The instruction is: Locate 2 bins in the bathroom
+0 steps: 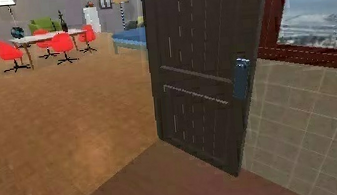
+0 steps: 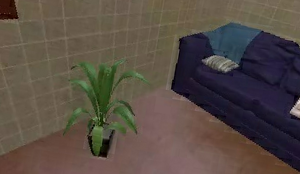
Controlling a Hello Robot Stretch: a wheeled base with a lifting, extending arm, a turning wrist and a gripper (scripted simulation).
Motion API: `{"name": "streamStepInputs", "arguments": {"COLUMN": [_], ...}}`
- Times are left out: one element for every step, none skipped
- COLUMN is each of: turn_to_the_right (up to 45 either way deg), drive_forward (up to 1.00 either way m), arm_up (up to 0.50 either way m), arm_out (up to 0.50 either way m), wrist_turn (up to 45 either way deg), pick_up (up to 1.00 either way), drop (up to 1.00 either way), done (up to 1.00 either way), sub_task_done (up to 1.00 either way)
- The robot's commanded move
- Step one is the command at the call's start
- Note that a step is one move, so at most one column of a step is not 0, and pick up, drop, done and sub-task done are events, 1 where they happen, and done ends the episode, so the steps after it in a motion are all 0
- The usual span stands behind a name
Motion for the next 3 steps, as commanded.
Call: {"name": "streamStepInputs", "arguments": {"turn_to_the_right": [0.0,-39.0,0.0], "drive_forward": [0.25,0.00,1.00], "arm_up": [0.00,0.00,0.00], "arm_out": [0.00,0.00,0.00], "wrist_turn": [0.0,0.0,0.0], "pick_up": [0.00,0.00,0.00], "drop": [0.00,0.00,0.00], "done": [0.00,0.00,0.00], "sub_task_done": [0.00,0.00,0.00]}}
